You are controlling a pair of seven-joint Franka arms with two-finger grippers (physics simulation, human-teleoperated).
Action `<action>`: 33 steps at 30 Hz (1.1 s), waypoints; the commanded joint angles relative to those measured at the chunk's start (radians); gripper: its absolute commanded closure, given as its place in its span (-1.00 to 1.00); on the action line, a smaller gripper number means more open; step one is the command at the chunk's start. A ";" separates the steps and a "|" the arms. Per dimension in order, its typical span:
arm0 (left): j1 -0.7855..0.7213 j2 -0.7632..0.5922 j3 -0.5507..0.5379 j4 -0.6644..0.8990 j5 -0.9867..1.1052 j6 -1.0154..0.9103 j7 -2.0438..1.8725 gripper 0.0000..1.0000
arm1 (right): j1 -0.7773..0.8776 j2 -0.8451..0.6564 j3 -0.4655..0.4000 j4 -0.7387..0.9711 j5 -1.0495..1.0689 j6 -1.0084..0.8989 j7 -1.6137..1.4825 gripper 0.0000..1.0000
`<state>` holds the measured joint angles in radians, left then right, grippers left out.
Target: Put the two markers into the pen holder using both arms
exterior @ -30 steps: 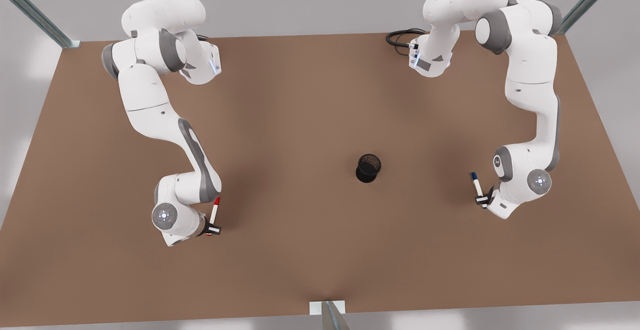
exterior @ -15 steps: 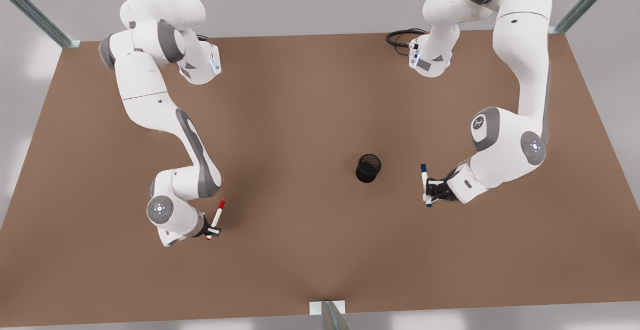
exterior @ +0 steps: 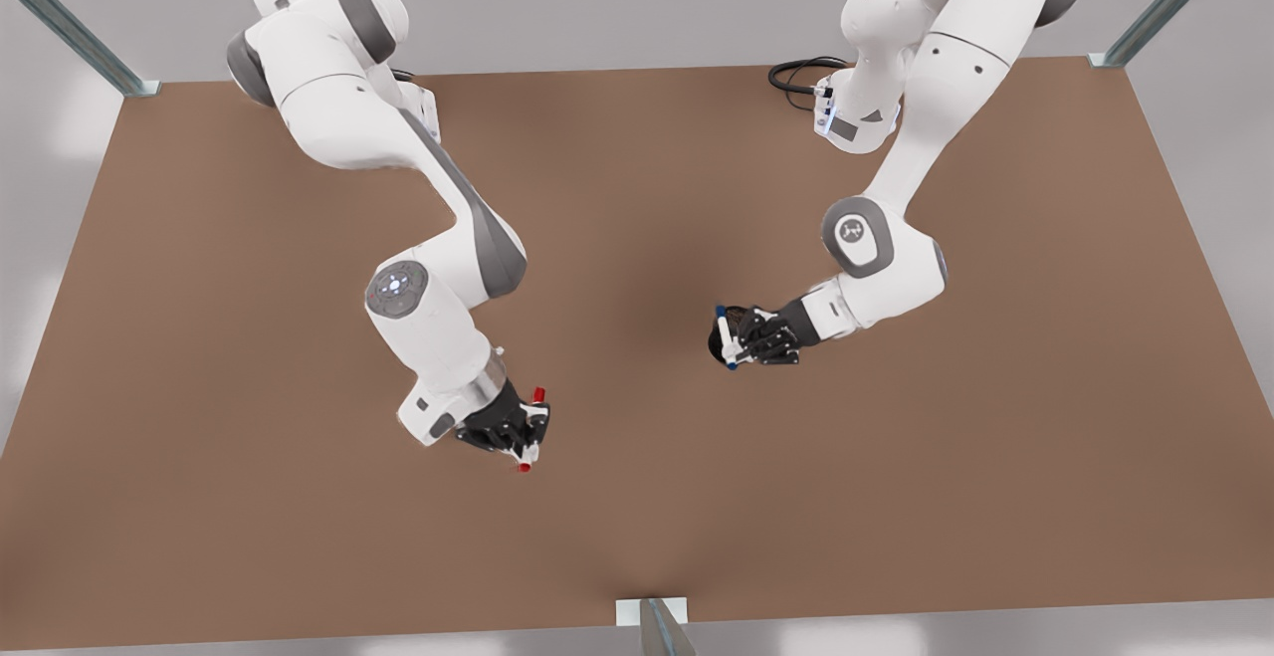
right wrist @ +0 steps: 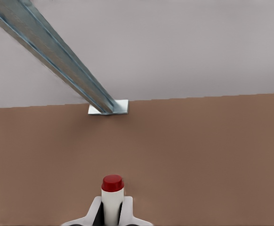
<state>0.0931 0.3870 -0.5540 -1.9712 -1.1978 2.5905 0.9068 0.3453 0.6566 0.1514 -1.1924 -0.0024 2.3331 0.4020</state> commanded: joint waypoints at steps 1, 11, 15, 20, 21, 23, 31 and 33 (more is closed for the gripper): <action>0.020 -0.016 -0.001 -0.032 -0.143 0.088 1.227 0.57 | 0.037 0.000 -0.004 0.024 -0.019 0.032 0.031 0.57; -0.001 0.013 -0.001 -0.109 -0.286 0.085 1.612 0.53 | 0.196 0.041 -0.013 0.053 -0.087 0.315 0.070 0.57; -0.013 -0.013 -0.012 -0.161 -0.286 0.071 1.615 -1.00 | 0.259 0.055 -0.058 0.080 -0.087 0.315 0.104 0.57; 0.233 -0.126 -0.003 -0.232 -0.130 -0.237 1.597 -1.00 | 0.274 0.055 -0.059 0.080 -0.088 0.325 0.104 0.57; 0.351 -0.126 -0.003 -0.209 0.044 -0.326 1.528 -1.00 | 0.279 0.063 -0.062 0.080 -0.088 0.334 0.106 0.57; 0.367 -0.142 -0.006 -0.012 0.550 -0.381 0.853 -1.00 | 0.339 0.063 -0.092 0.080 -0.093 0.348 0.120 0.57; 0.269 -0.120 -0.006 0.551 1.460 -1.078 -0.959 -1.00 | 0.730 0.219 -0.492 0.235 -0.093 0.361 0.397 0.57; 0.274 -0.132 0.000 0.580 1.400 -1.098 -0.974 -1.00 | 0.730 0.230 -0.493 0.234 -0.093 0.394 0.393 0.57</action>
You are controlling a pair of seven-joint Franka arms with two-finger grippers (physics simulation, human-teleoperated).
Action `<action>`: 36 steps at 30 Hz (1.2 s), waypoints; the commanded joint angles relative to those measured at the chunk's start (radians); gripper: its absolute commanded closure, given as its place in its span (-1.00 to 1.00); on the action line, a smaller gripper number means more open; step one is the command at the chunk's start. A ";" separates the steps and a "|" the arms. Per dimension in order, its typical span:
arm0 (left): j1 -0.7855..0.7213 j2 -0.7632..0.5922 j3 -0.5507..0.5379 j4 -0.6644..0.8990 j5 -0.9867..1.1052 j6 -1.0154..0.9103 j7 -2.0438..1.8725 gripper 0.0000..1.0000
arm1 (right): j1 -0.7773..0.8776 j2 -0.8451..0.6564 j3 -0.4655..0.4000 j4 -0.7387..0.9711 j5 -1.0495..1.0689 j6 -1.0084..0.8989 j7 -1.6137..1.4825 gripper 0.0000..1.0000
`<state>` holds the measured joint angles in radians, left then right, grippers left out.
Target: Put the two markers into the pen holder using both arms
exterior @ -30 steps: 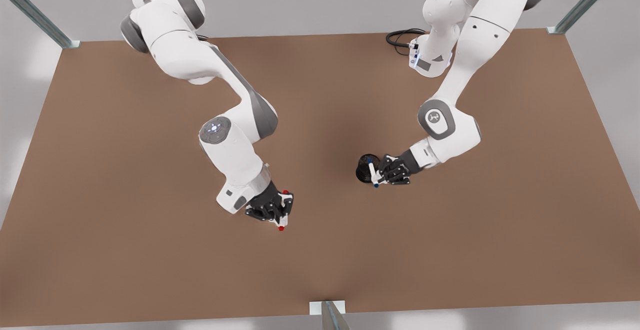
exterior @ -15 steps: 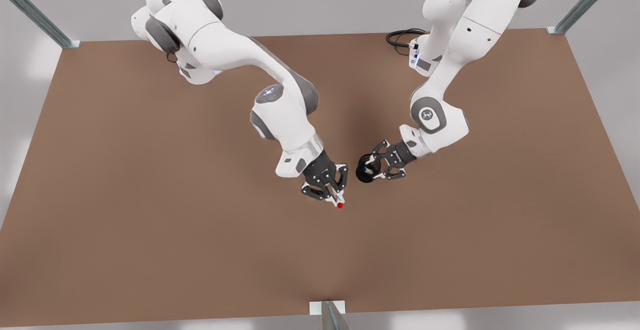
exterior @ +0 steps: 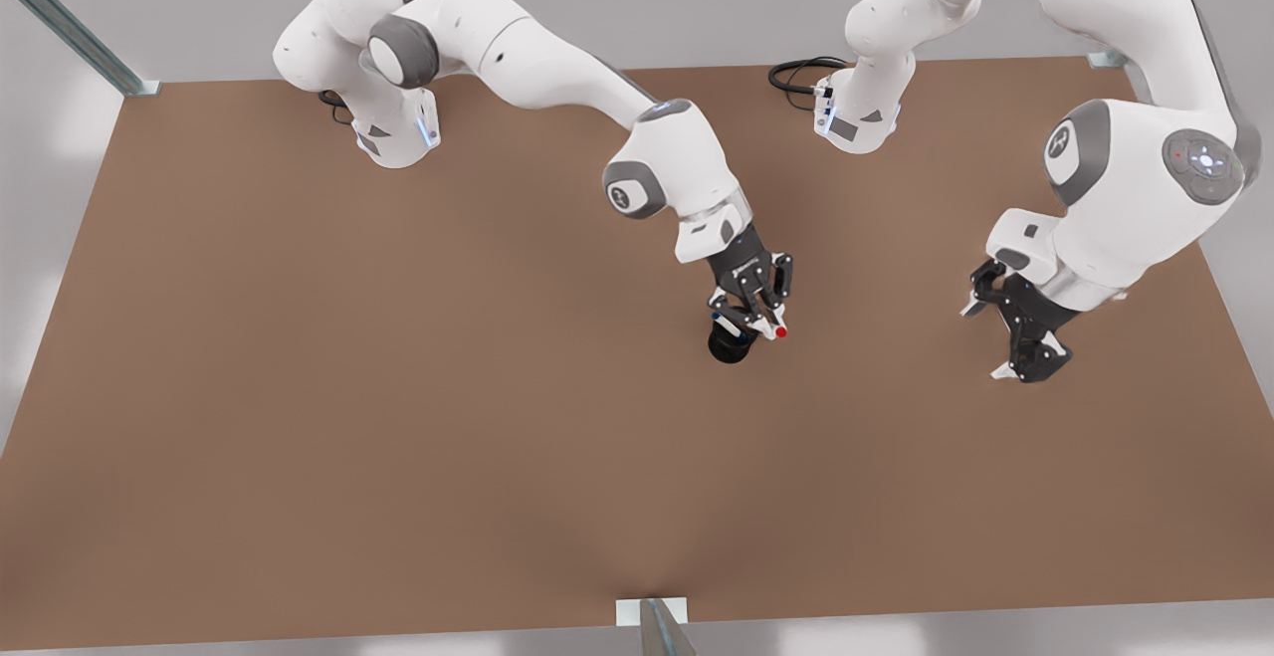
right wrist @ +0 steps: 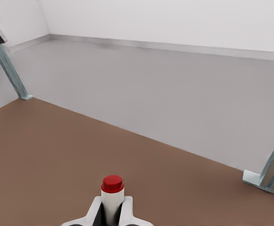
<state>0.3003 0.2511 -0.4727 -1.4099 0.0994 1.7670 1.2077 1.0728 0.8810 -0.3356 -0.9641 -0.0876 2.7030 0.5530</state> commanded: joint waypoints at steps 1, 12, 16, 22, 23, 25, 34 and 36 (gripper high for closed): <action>-0.189 -0.038 0.223 0.009 0.054 -0.259 -1.269 -1.00 | 0.001 0.006 -0.007 0.005 -0.007 0.023 0.239 0.57; -0.317 -0.076 0.418 -0.043 -0.076 -0.213 -1.266 -1.00 | 0.044 0.026 -0.007 -0.151 -0.069 0.147 0.248 0.57; -0.309 -0.064 0.418 -0.043 -0.081 -0.207 -1.266 -1.00 | 0.062 0.035 -0.010 -0.171 -0.078 0.159 0.249 0.57; -0.309 -0.055 0.418 -0.043 -0.084 -0.205 -1.266 -1.00 | 0.069 0.038 -0.048 -0.226 -0.190 0.259 0.248 0.57; -0.309 -0.053 0.418 -0.043 -0.084 -0.205 -1.266 -1.00 | 0.069 0.039 -0.048 -0.226 -0.190 0.259 0.248 0.57; -0.309 -0.053 0.418 -0.043 -0.084 -0.205 -1.266 -1.00 | 0.073 0.039 -0.046 -0.225 -0.188 0.259 0.248 0.57; -0.300 -0.039 0.419 -0.043 -0.087 -0.193 -1.266 -1.00 | 0.090 0.079 -0.046 -0.225 -0.190 0.276 0.251 0.57; -0.296 -0.039 0.419 -0.043 -0.087 -0.192 -1.266 -1.00 | 0.101 0.096 -0.048 -0.268 -0.192 0.302 0.251 0.57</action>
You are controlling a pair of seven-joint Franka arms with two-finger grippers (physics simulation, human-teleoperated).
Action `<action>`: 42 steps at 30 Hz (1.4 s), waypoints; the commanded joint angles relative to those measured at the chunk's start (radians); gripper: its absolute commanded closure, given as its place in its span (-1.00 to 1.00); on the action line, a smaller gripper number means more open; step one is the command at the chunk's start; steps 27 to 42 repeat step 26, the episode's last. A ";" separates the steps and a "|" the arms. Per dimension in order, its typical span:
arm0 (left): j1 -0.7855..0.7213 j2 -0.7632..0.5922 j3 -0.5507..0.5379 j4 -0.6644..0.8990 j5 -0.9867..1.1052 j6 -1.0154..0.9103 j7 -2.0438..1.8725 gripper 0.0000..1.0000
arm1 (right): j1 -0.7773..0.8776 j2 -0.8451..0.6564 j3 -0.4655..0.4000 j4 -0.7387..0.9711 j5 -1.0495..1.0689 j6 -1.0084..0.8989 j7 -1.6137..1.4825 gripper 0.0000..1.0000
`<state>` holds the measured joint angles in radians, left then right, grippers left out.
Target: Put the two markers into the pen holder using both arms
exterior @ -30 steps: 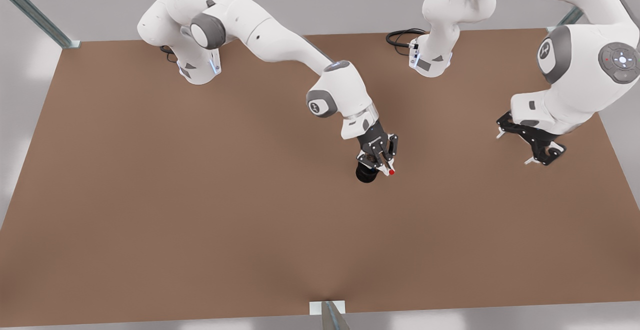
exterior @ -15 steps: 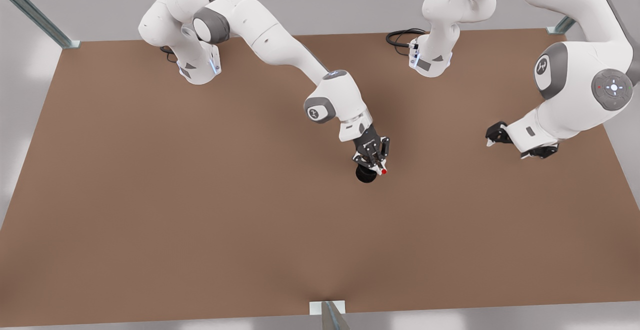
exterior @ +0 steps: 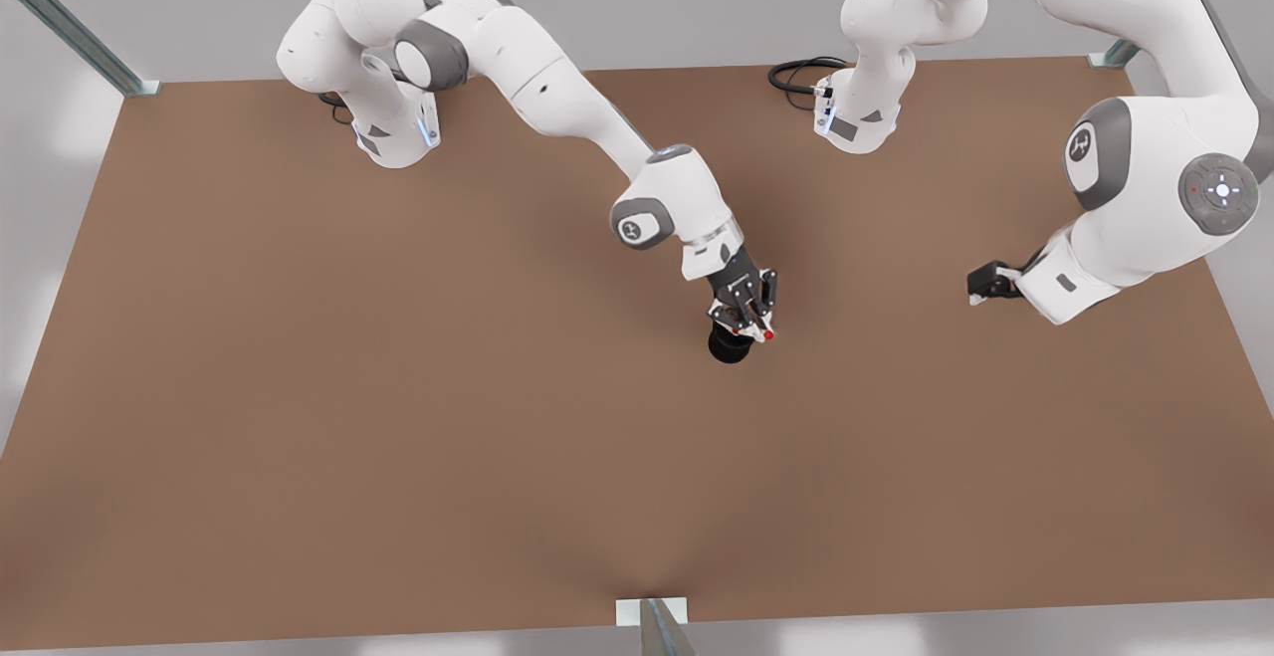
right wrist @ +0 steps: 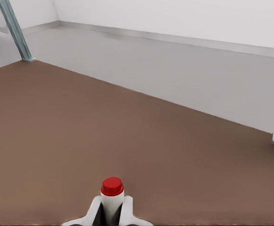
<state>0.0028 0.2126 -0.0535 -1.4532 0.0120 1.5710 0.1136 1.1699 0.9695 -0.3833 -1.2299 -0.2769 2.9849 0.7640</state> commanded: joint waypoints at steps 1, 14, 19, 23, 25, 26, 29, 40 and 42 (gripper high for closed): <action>0.002 -0.001 0.000 0.000 0.000 0.004 -0.172 -1.00 | 0.007 -0.008 -0.002 -0.078 -0.001 0.095 0.040 -0.67; -0.007 0.010 0.000 -0.001 0.000 -0.008 -0.172 -1.00 | -0.815 -0.833 0.253 -0.299 0.292 -1.232 -0.571 -1.00; -0.010 0.036 -0.002 0.000 0.014 -0.005 -0.176 -1.00 | -0.980 -0.839 0.385 -0.345 0.288 -1.317 -0.643 -1.00; -0.014 0.086 0.000 0.050 0.019 -0.002 -0.178 -1.00 | -0.998 -0.788 0.373 -0.301 0.289 -1.261 -0.770 -1.00; -0.021 0.087 -0.002 0.051 0.020 -0.008 -0.178 -1.00 | -1.021 -0.787 0.371 -0.306 0.289 -1.270 -0.770 -1.00; -0.021 0.087 -0.002 0.051 0.020 -0.009 -0.178 -1.00 | -1.035 -0.781 0.371 -0.306 0.291 -1.267 -0.775 -1.00; -0.021 0.087 -0.002 0.051 0.020 -0.009 -0.178 -1.00 | -1.035 -0.781 0.371 -0.306 0.291 -1.267 -0.775 -1.00; -0.021 0.087 -0.002 0.051 0.020 -0.009 -0.178 -1.00 | -1.035 -0.781 0.371 -0.306 0.291 -1.267 -0.775 -1.00; -0.021 0.087 -0.002 0.051 0.020 -0.009 -0.178 -1.00 | -1.035 -0.781 0.371 -0.306 0.291 -1.267 -0.775 -1.00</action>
